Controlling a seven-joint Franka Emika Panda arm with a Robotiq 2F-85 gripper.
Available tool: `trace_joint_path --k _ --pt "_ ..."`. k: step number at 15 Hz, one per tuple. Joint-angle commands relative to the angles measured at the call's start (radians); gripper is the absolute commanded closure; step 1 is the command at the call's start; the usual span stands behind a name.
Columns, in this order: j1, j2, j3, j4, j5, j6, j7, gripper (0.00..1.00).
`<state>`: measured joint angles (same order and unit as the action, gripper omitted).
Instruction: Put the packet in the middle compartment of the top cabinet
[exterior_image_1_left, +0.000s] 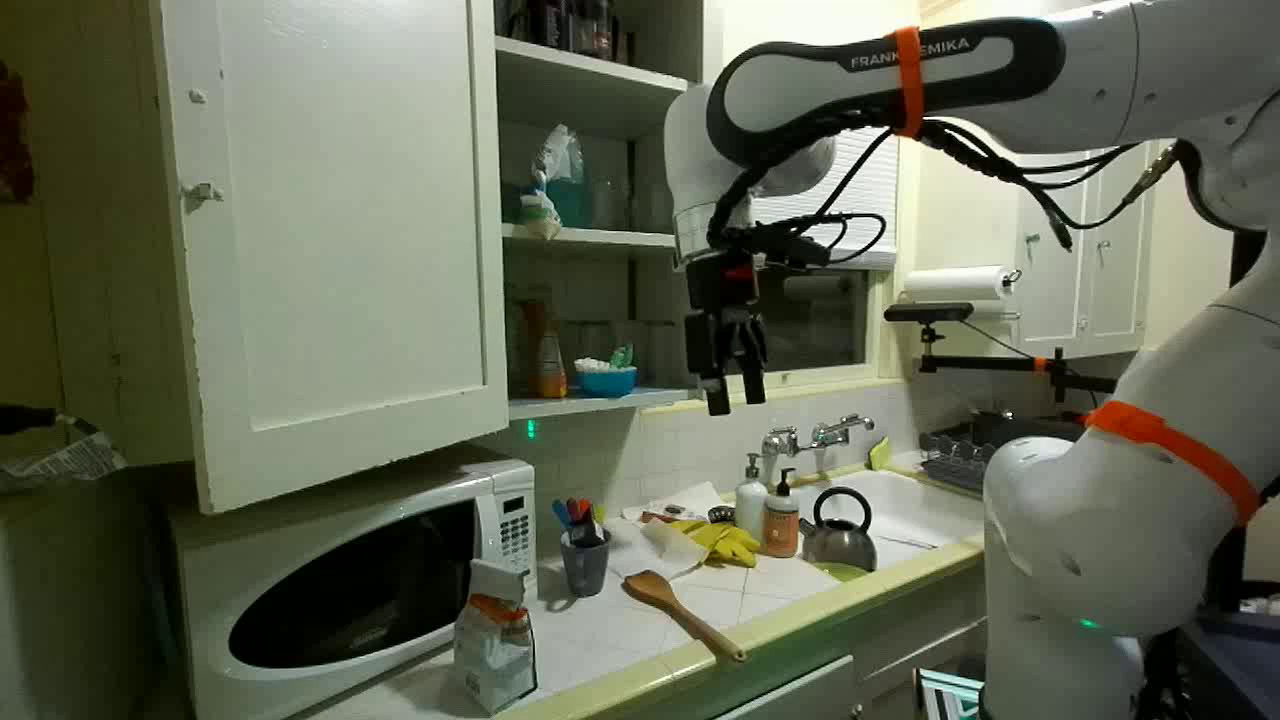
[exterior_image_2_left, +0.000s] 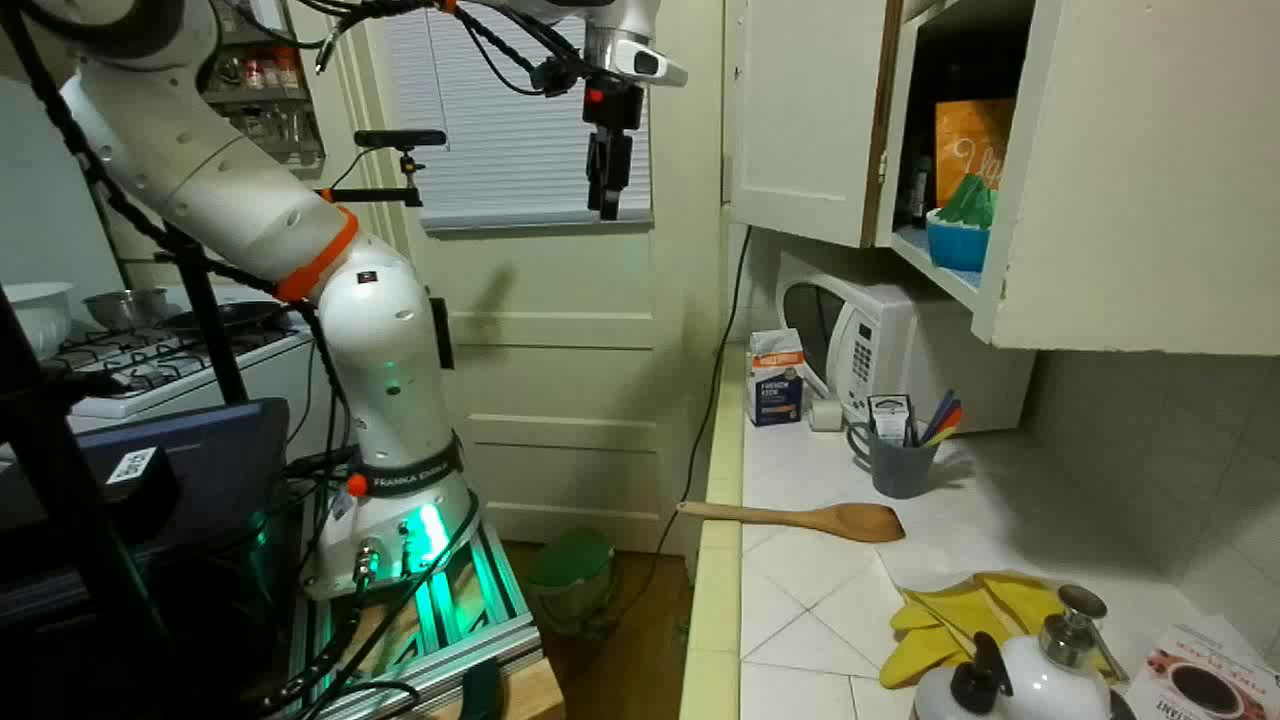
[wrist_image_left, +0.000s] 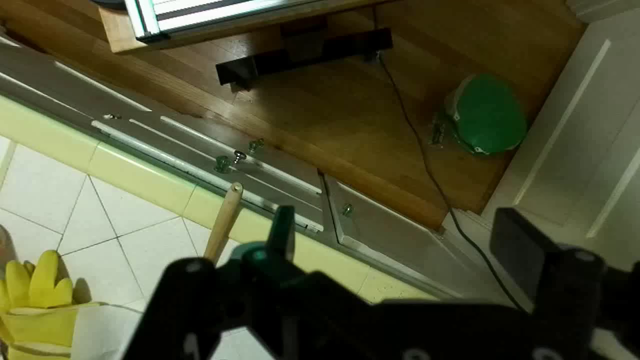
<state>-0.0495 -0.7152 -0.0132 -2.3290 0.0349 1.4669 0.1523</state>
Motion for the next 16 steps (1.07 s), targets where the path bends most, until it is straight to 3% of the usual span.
trace_joint_path --k 1,11,13,16 --pt "-0.008 0.001 0.006 0.003 0.003 -0.003 -0.005 0.00" --pt "-0.008 0.001 0.006 0.003 0.003 -0.003 -0.005 0.00" --pt "-0.034 0.022 0.034 -0.015 -0.001 0.100 0.078 0.00" --pt "-0.054 0.067 0.072 -0.060 -0.010 0.381 0.176 0.00"
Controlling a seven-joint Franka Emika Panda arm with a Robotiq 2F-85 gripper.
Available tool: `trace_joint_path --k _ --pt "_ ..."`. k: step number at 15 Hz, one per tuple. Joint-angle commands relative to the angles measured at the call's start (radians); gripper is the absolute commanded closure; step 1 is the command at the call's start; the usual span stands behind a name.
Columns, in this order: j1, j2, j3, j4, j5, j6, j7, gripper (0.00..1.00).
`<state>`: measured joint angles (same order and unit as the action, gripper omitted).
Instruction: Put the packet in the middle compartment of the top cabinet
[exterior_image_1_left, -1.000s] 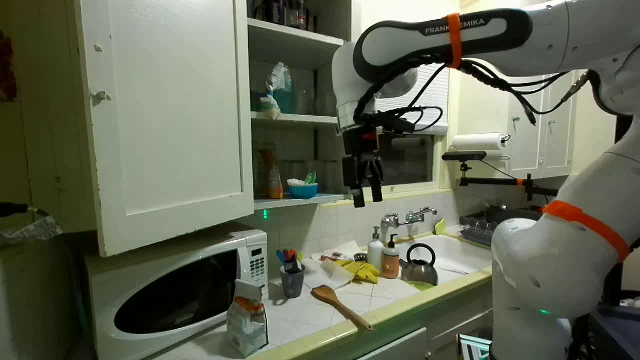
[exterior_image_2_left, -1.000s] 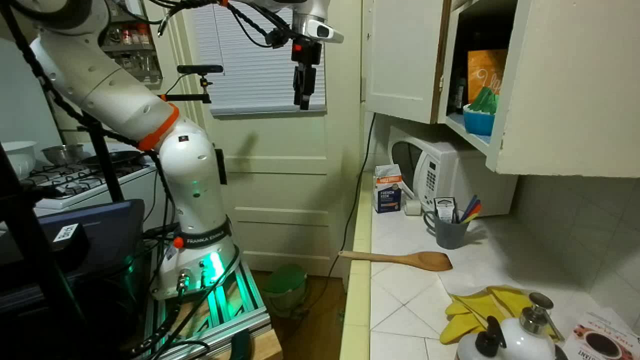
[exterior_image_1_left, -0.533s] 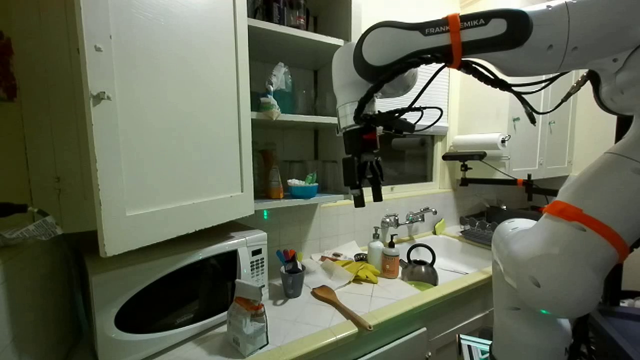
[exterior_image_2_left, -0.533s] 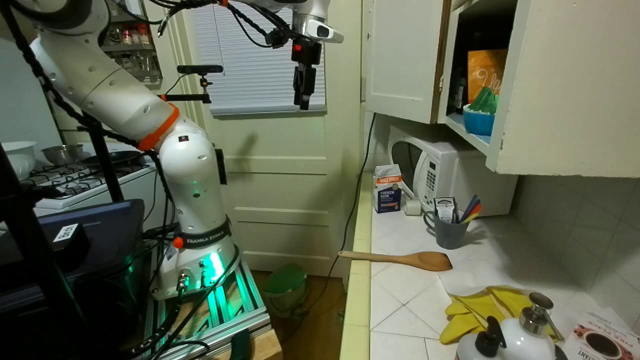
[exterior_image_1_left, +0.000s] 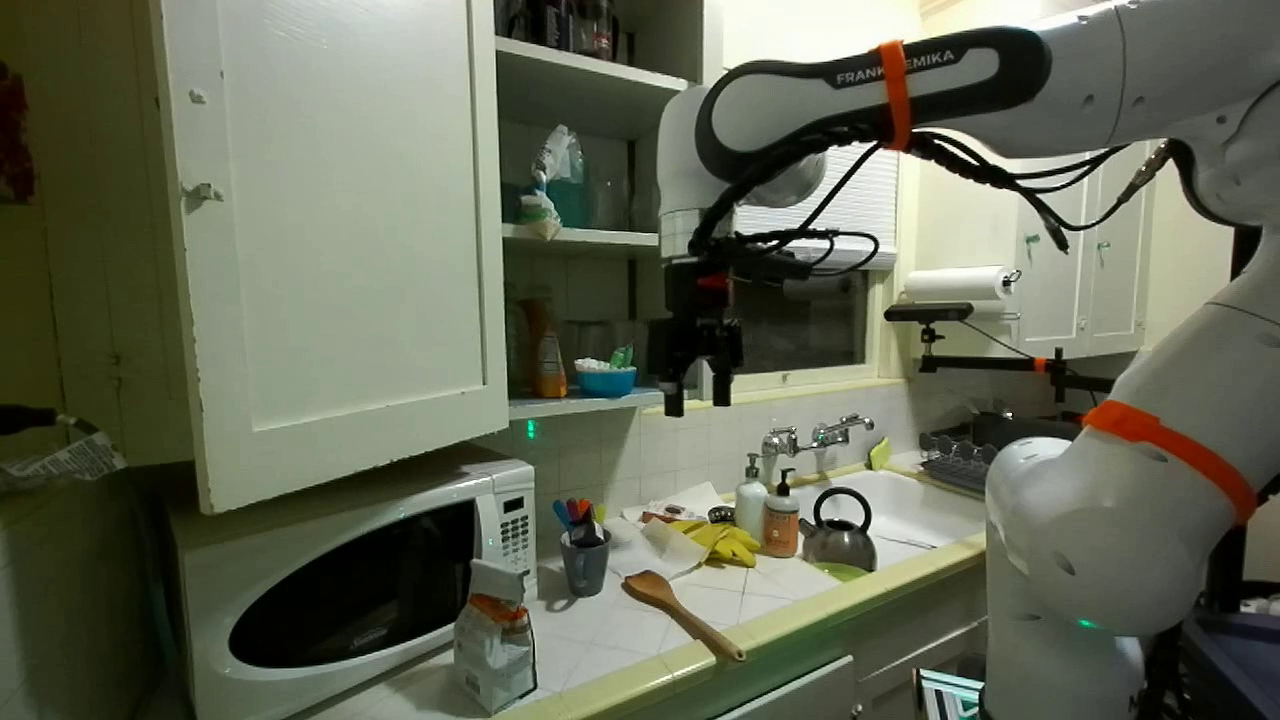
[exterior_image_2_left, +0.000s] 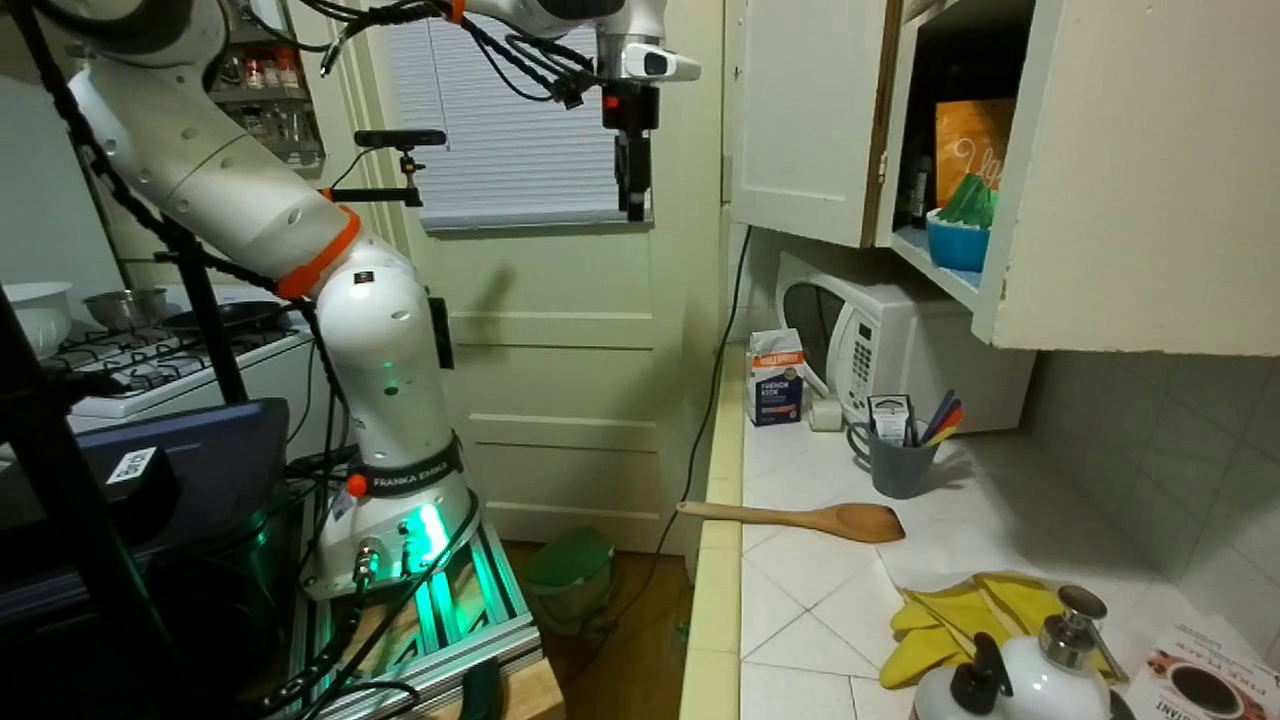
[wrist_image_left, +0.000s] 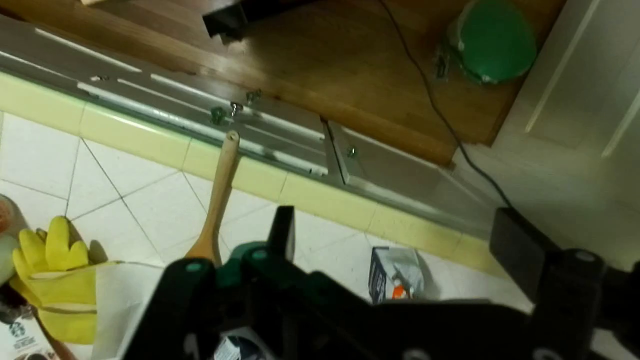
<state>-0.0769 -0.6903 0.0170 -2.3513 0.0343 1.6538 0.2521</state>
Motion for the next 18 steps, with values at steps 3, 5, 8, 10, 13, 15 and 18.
trace_joint_path --k 3,5,8,10,13,15,18 --pt "-0.039 0.107 0.080 -0.075 -0.049 0.451 0.125 0.00" --pt "-0.039 0.129 0.071 -0.063 -0.047 0.467 0.129 0.00" --pt "-0.027 0.138 0.062 -0.058 -0.037 0.452 0.107 0.00" --pt "-0.029 0.138 0.062 -0.055 -0.037 0.452 0.107 0.00" --pt "-0.043 0.267 0.064 -0.017 -0.037 0.468 0.134 0.00" --pt "-0.049 0.373 0.069 -0.025 -0.053 0.535 0.151 0.00" --pt "-0.032 0.540 0.069 -0.023 -0.062 0.659 0.162 0.00"
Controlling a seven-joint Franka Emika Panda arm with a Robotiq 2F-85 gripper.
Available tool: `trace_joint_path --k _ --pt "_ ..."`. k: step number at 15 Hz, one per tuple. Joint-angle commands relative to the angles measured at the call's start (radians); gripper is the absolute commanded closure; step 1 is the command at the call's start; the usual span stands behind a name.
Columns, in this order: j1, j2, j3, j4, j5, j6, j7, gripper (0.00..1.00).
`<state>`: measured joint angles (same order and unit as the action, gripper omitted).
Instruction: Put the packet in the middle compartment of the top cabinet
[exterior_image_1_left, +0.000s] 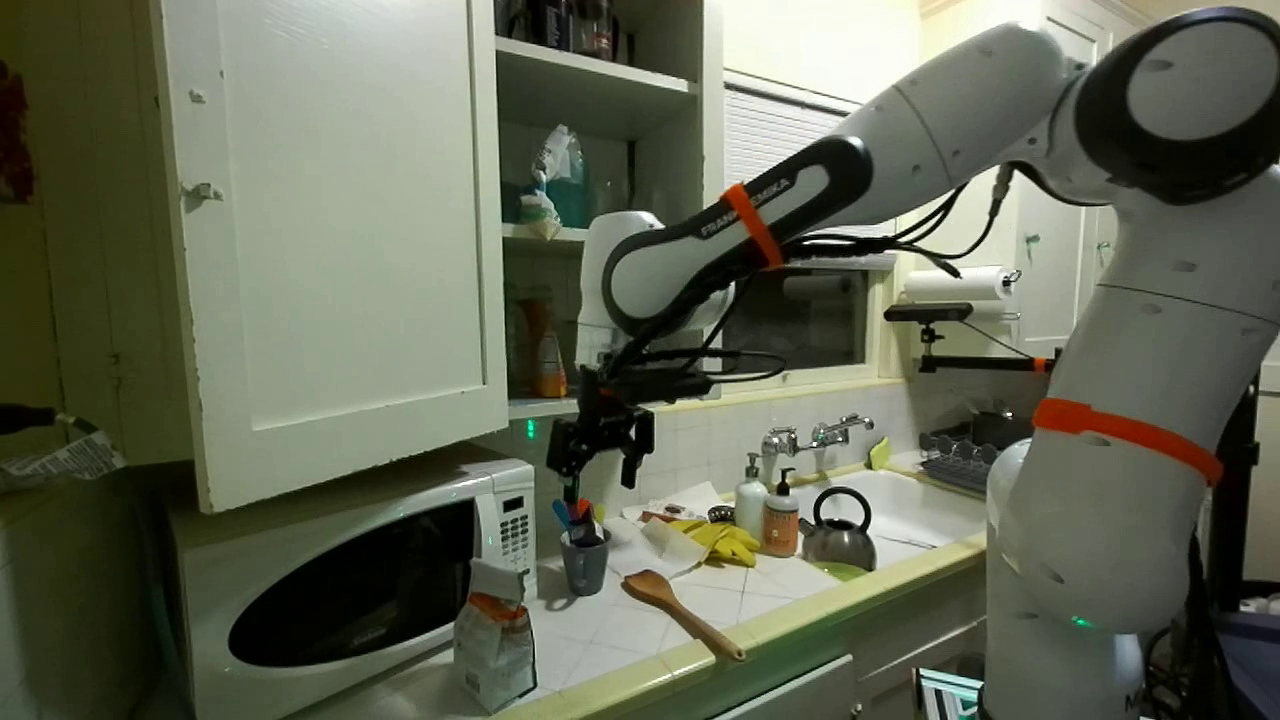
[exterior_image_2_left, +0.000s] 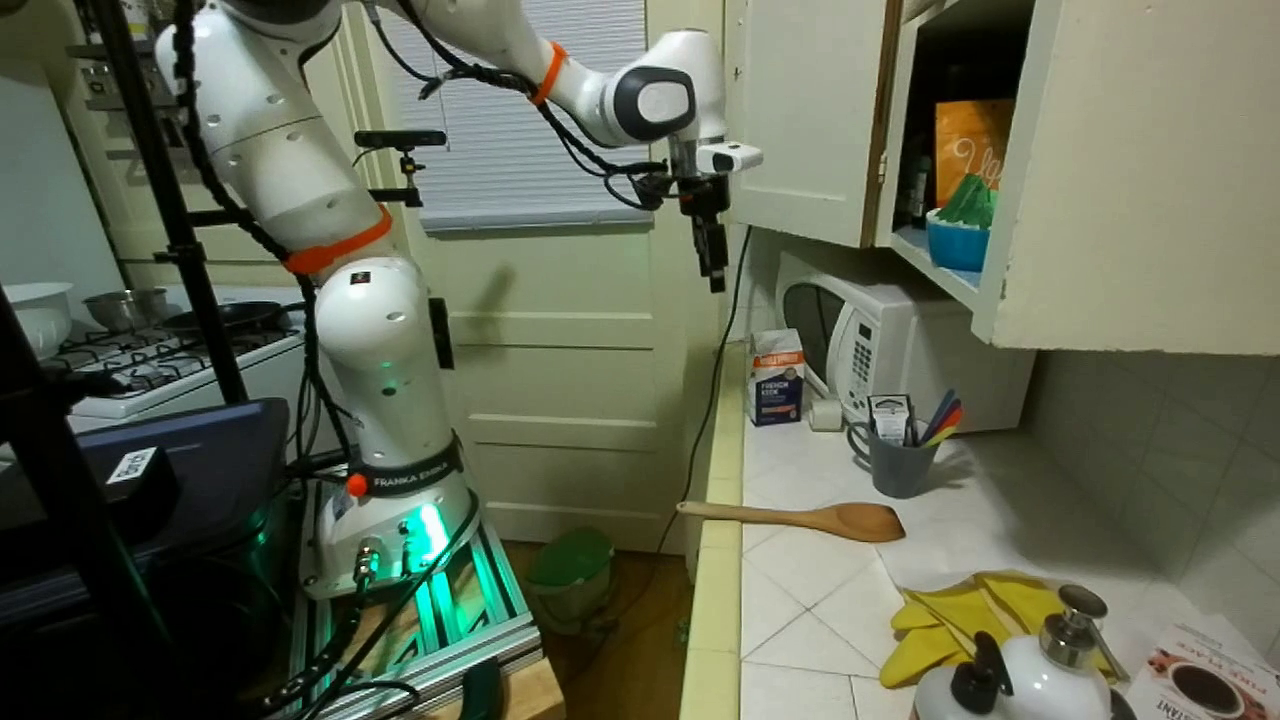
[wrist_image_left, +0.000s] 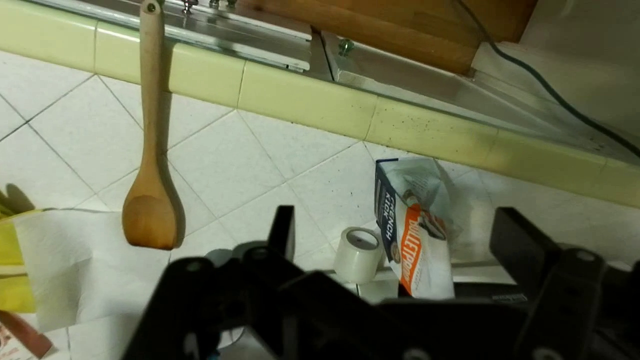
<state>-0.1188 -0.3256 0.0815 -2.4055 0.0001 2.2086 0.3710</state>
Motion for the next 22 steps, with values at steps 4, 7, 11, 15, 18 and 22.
trace_joint_path --k 4,7,11,15,18,22 --pt "0.043 0.341 -0.008 0.043 -0.084 0.245 0.106 0.00" --pt "0.068 0.344 -0.034 0.030 -0.067 0.237 0.077 0.00" --pt "0.082 0.365 -0.038 -0.002 -0.086 0.413 0.112 0.00" --pt "0.138 0.448 -0.081 -0.041 -0.319 0.755 0.356 0.00" --pt "0.283 0.507 -0.304 -0.023 -0.575 0.914 0.590 0.00" --pt "0.501 0.638 -0.562 0.081 -0.822 0.918 0.881 0.00"
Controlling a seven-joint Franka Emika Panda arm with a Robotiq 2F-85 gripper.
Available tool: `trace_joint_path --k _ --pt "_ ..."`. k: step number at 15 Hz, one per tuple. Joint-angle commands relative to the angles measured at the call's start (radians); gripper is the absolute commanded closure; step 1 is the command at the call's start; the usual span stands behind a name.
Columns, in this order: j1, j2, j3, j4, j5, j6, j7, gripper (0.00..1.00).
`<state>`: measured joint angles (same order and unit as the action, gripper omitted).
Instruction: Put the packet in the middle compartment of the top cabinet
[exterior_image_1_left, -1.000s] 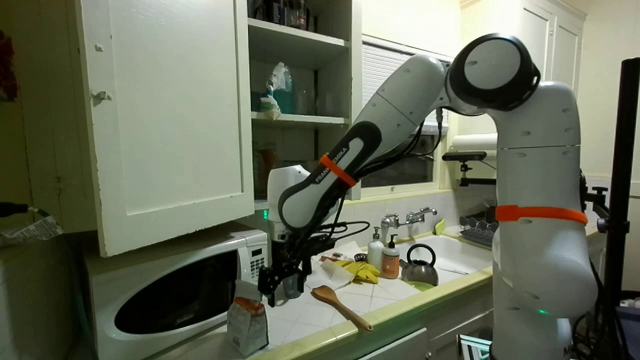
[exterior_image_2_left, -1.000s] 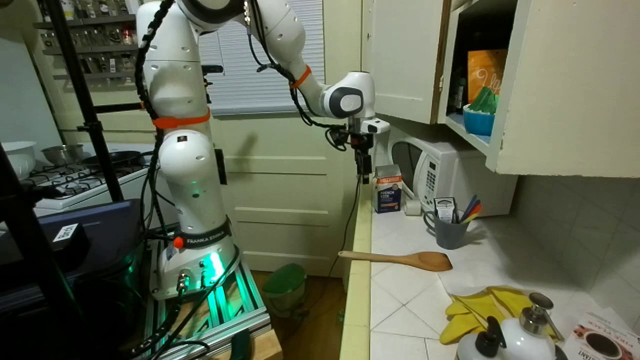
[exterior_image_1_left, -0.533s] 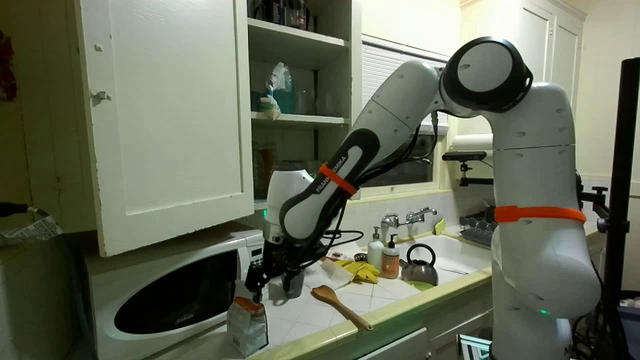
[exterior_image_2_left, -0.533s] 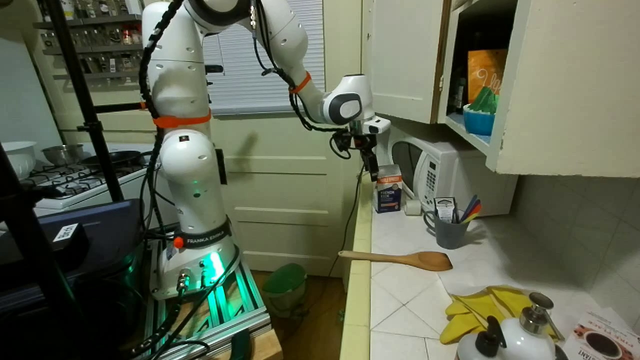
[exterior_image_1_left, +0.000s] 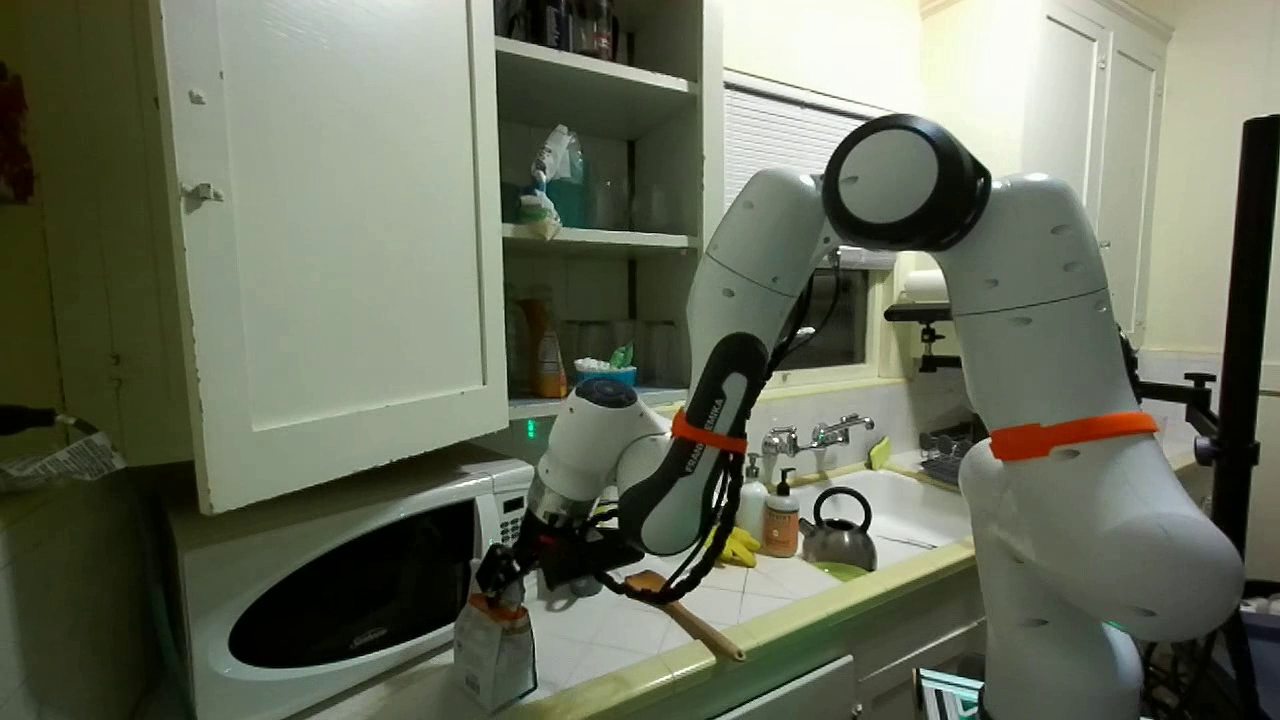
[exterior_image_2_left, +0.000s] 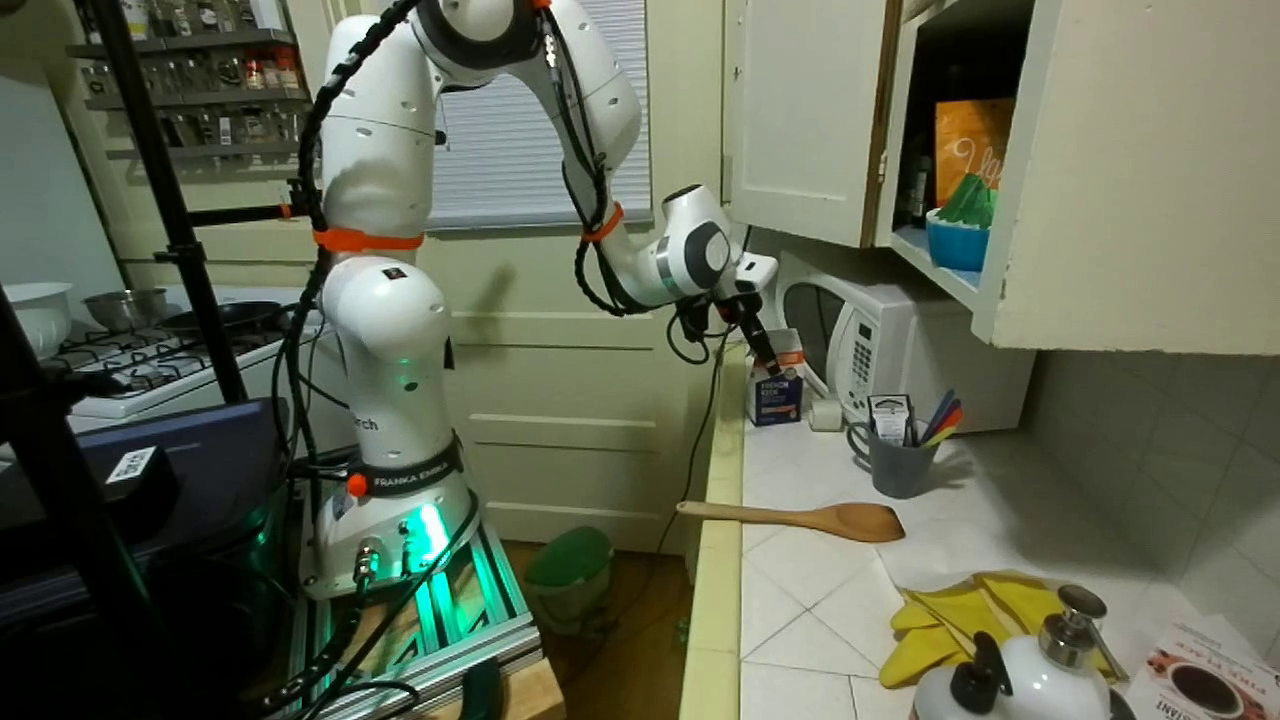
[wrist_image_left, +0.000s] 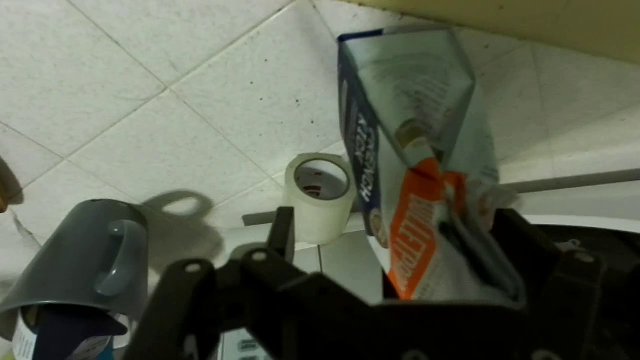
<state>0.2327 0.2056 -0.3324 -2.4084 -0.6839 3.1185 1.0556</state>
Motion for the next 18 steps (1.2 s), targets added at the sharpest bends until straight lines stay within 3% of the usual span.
trace_joint_path --k 1,3,7,13,18 --pt "0.204 0.138 -0.191 0.104 -0.174 0.003 0.254 0.00" --pt "0.298 0.181 -0.242 0.124 -0.216 -0.009 0.333 0.00" --pt "0.414 0.268 -0.282 0.146 -0.212 0.002 0.400 0.00" --pt "0.542 0.343 -0.399 0.149 -0.180 0.025 0.541 0.00" --pt "0.604 0.374 -0.464 0.153 -0.119 0.033 0.723 0.00"
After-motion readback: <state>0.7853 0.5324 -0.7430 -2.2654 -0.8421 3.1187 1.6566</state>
